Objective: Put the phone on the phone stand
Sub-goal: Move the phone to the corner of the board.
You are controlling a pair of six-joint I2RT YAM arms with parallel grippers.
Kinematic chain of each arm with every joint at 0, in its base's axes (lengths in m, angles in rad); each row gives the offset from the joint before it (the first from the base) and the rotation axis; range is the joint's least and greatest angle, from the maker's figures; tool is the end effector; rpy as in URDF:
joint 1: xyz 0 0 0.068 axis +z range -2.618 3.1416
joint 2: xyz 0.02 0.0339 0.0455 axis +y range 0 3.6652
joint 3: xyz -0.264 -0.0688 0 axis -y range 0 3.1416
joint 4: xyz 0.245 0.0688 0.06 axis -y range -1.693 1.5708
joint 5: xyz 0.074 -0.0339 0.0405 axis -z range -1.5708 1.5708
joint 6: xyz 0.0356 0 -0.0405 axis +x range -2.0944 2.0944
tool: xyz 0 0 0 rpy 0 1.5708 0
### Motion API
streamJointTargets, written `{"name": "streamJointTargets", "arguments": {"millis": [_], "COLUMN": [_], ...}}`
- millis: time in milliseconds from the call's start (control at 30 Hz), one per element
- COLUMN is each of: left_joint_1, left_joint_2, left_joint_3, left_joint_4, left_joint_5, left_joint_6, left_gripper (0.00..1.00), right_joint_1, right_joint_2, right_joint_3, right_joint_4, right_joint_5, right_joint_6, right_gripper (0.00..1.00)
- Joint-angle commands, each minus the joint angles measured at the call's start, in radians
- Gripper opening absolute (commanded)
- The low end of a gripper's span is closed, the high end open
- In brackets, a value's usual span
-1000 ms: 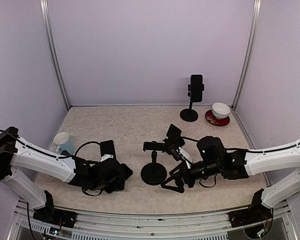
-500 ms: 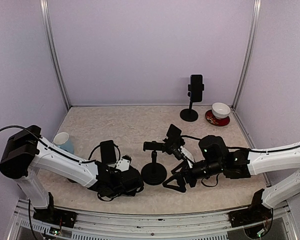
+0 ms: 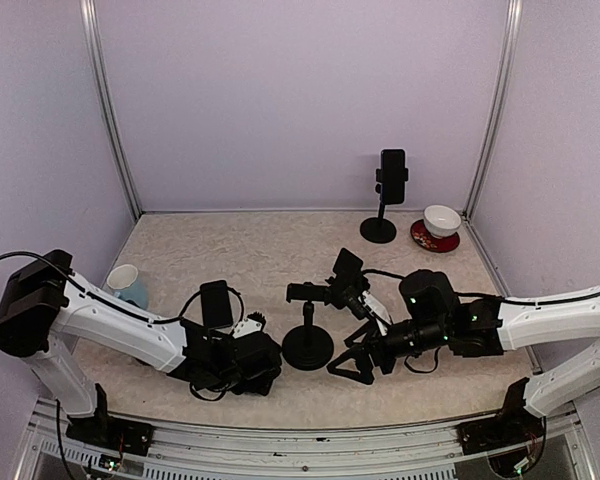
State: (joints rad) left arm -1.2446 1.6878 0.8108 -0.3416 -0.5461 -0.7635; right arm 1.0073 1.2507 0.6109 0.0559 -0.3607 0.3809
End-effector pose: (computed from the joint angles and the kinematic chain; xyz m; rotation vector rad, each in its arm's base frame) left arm 0.1103 -0.2684 0.1277 0.4743 2.4562 0.0006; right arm 0.1276 0.2255 0.2068 -0.9434 2.1650 1.1380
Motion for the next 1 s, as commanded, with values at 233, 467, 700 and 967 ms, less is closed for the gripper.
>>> {"name": "streamJointTargets", "arguments": {"millis": [233, 467, 700, 967], "left_joint_1": [0.036, -0.023, -0.044, -0.042], "left_joint_2": [-0.05, 0.048, 0.09, 0.06], "left_joint_3": [-0.089, -0.03, -0.008, -0.009], "left_joint_4": [0.028, -0.026, -0.027, -0.027], "left_joint_5": [0.177, 0.138, 0.134, 0.134], "left_joint_6": [0.066, 0.059, 0.059, 0.039], "left_gripper": [0.99, 0.95, 0.79, 0.66], "right_joint_1": [-0.008, -0.008, -0.01, -0.012], "right_joint_2": [-0.032, -0.033, -0.04, -0.053], "right_joint_3": [0.017, 0.021, 0.024, 0.024], "right_joint_4": [-0.019, -0.02, -0.029, -0.041], "right_joint_5": [0.015, 0.014, 0.015, 0.022], "right_joint_6": [-0.017, -0.016, -0.018, -0.025], "right_gripper": [1.0, 1.0, 1.0, 1.0]}}
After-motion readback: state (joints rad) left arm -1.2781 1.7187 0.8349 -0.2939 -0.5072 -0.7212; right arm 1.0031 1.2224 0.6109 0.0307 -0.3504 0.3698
